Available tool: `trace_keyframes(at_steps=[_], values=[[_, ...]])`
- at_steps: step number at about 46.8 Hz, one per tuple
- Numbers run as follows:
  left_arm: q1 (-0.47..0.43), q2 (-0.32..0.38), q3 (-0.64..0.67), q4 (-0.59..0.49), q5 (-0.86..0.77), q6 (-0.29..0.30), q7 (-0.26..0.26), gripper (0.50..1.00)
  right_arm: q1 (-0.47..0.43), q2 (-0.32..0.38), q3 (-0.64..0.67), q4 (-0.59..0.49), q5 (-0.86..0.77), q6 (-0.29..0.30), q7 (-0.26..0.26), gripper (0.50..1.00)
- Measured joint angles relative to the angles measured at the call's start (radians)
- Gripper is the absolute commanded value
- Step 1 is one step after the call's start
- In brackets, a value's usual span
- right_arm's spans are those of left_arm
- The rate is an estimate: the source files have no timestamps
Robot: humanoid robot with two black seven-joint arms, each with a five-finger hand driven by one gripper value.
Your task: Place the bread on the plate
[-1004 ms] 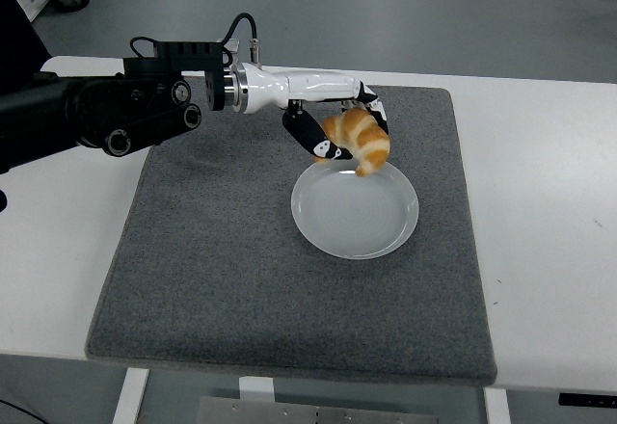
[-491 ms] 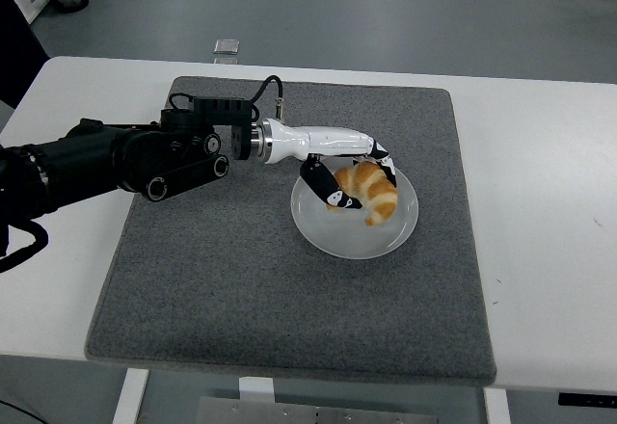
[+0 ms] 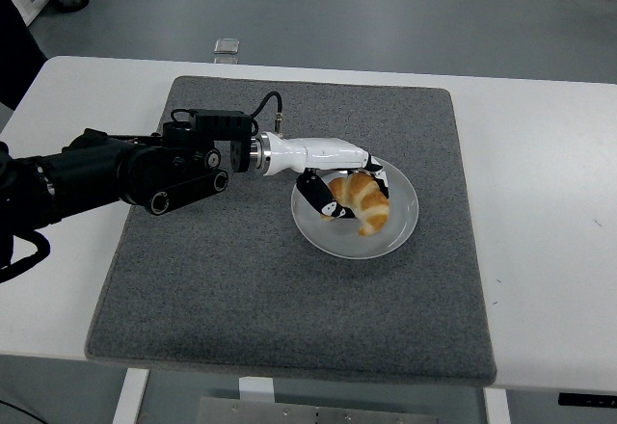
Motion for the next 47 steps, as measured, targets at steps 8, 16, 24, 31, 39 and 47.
trace_keyframes(at_steps=[8, 16, 24, 31, 39, 47], values=[[-0.001, -0.009, 0.004, 0.028, 0.000, 0.002, 0.000, 0.500, 0.000, 0.000, 0.000, 0.000, 0.000, 0.000, 0.000, 0.952], [-0.003, -0.011, 0.005, 0.028, -0.001, 0.003, 0.000, 0.500, 0.000, 0.000, 0.000, 0.000, 0.000, 0.000, 0.000, 0.952], [-0.003, -0.013, 0.004, 0.028, -0.003, 0.004, 0.000, 0.527, 0.000, 0.000, 0.000, 0.000, 0.000, 0.000, 0.000, 0.954], [-0.003, -0.013, 0.002, 0.028, -0.011, 0.005, 0.000, 0.758, 0.000, 0.000, 0.000, 0.000, 0.000, 0.000, 0.000, 0.952], [-0.003, -0.013, 0.001, 0.027, -0.017, 0.005, 0.000, 0.923, 0.000, 0.000, 0.000, 0.000, 0.000, 0.000, 0.000, 0.952], [-0.003, -0.013, -0.003, 0.025, -0.021, 0.005, 0.000, 0.990, 0.000, 0.000, 0.000, 0.000, 0.000, 0.000, 0.000, 0.952]])
